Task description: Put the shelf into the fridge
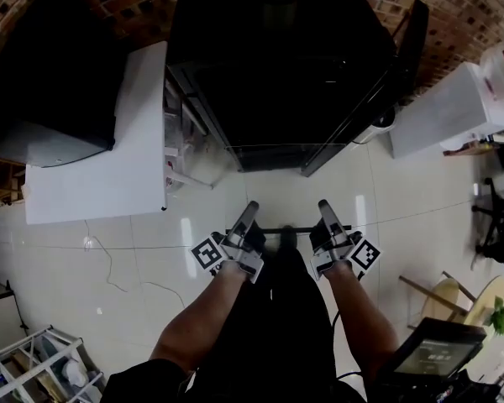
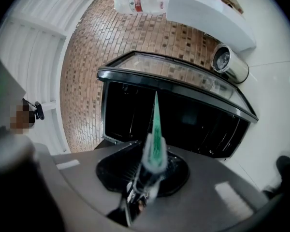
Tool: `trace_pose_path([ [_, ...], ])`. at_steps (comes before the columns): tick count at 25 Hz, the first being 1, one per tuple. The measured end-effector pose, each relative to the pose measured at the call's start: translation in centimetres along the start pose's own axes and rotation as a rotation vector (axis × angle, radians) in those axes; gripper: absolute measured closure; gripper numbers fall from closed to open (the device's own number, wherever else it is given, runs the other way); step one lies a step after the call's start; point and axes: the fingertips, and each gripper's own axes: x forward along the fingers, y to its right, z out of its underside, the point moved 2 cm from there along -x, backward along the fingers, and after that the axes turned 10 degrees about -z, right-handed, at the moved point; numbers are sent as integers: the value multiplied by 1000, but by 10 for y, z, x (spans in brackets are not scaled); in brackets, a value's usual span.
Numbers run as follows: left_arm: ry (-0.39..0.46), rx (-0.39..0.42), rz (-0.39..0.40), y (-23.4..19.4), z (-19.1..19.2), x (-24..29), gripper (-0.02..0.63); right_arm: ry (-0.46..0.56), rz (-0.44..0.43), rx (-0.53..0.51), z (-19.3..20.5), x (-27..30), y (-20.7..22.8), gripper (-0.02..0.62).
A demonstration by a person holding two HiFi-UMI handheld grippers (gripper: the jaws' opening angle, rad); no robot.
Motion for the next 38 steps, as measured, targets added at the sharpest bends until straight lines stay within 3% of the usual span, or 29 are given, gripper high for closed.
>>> trace_pose_path([
  [14, 53, -47, -73, -73, -9, 38, 592, -104, 40, 12, -8, 22, 82, 554],
  [18, 59, -45, -54, -82, -16, 49, 592, -124, -2, 9, -12, 32, 94, 554],
  [38, 54, -15, -70, -125, -43, 78, 592, -135, -1, 81, -8, 56, 153, 557],
])
